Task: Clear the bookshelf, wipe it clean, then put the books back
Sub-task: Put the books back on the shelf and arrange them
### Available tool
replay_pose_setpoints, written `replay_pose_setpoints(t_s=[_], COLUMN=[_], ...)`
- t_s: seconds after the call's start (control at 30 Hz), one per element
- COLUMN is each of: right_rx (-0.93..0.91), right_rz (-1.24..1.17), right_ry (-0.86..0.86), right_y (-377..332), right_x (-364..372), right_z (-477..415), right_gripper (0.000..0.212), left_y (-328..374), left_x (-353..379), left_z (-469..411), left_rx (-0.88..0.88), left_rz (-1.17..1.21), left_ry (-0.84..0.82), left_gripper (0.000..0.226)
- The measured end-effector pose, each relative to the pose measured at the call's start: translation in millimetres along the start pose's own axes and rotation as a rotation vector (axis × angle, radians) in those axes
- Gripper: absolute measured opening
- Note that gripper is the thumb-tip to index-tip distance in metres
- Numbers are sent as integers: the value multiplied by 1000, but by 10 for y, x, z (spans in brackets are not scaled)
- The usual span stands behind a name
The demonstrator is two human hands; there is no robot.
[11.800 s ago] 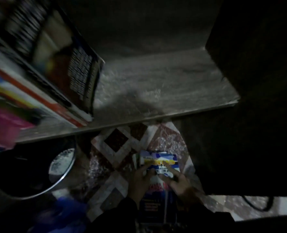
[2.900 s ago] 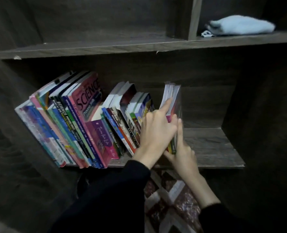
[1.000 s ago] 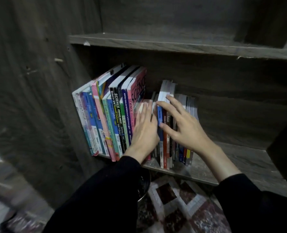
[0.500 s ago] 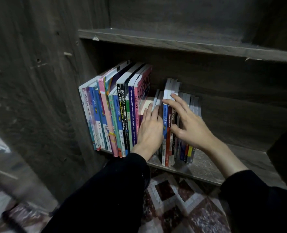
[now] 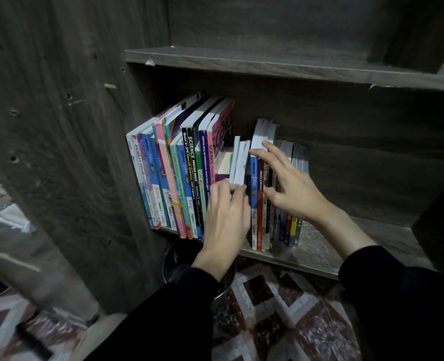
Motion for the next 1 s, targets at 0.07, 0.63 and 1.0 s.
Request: replay_pose_setpoints(t_s=[0.07,0.63,1.0], right_rx=[0,-12,-28], right_rz=[-6,-5,-19], right_ry=[1,0,24], right_y=[1,10,43], right_x=[3,47,80], right_z=[-1,-9,-24], right_gripper=[78,80,82], left_y=[-66,-183,-188], left_x=[23,269,-6], left_z=[-158,-57,78], left_rx=[-73,-260,-269], left_rz=[25,46,57], left_ry=[26,-248,-235], left_gripper=[17,81,76])
Point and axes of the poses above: each hand's wrist, its own z-axis away from the middle knuckle, its own x-axis out of the palm, y = z × x, the point moved 9 cm from there along -z, towards the middle knuckle, and after that the axes turned 13 degrees about y, right-handed, at the moved point
